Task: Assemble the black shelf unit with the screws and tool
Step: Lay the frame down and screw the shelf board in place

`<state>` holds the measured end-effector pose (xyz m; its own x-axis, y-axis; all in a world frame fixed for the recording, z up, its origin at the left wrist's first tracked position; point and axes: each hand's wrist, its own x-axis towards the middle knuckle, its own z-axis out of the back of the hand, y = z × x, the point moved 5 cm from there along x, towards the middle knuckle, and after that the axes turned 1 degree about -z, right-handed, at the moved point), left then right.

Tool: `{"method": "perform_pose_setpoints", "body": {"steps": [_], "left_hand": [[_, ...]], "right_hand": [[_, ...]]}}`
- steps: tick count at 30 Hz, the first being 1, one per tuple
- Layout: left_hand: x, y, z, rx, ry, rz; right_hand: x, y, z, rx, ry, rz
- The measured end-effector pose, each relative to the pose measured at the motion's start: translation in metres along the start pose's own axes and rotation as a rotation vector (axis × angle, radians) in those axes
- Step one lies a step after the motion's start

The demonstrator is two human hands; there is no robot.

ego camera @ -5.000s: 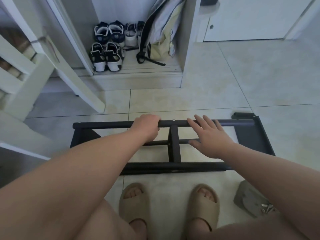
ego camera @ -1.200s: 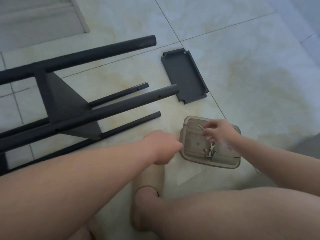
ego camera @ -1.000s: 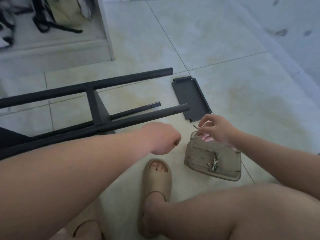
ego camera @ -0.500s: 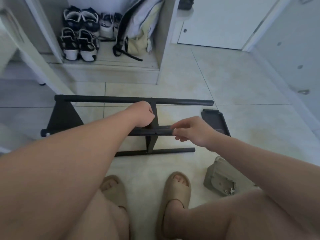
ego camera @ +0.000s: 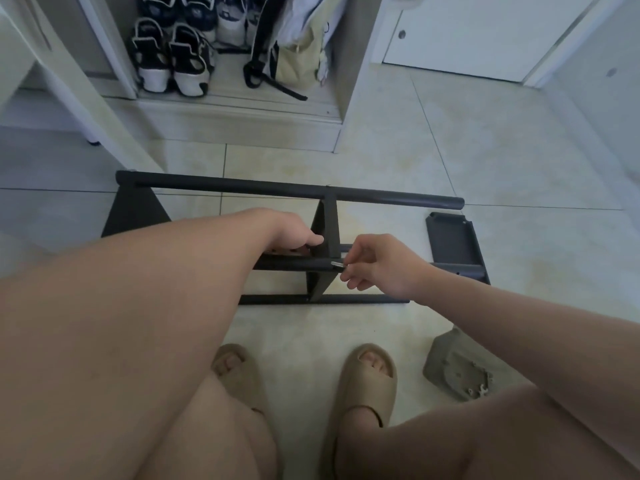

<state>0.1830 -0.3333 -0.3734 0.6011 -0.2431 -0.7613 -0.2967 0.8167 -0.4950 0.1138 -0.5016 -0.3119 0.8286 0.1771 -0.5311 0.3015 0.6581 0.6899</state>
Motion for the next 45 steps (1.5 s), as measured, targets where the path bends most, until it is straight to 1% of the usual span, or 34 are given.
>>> {"method": "perform_pose_setpoints", "body": {"steps": [2, 4, 7, 11, 21, 38, 45], "left_hand": [[0.004, 0.002, -0.003, -0.099, 0.051, 0.005], [0.007, 0.001, -0.005, -0.128, 0.096, -0.003], [0.010, -0.003, -0.011, -0.055, 0.142, -0.016], [0.008, -0.011, -0.017, 0.036, 0.168, -0.028], [0.008, -0.013, -0.019, 0.007, 0.141, -0.017], [0.014, -0.009, -0.019, -0.010, 0.160, -0.028], [0.013, -0.009, -0.019, -0.027, 0.168, -0.019]], "right_hand": [[0.002, 0.000, -0.001, -0.007, 0.011, -0.002], [0.003, -0.001, -0.002, -0.004, 0.029, -0.004], [0.002, -0.004, -0.002, -0.010, 0.039, -0.003], [0.001, -0.006, -0.002, -0.055, 0.000, 0.005], [0.000, 0.000, -0.008, -0.109, -0.020, 0.017], [0.003, -0.003, -0.019, -0.243, -0.086, 0.042], [0.012, -0.006, -0.022, -0.212, -0.108, 0.028]]}}
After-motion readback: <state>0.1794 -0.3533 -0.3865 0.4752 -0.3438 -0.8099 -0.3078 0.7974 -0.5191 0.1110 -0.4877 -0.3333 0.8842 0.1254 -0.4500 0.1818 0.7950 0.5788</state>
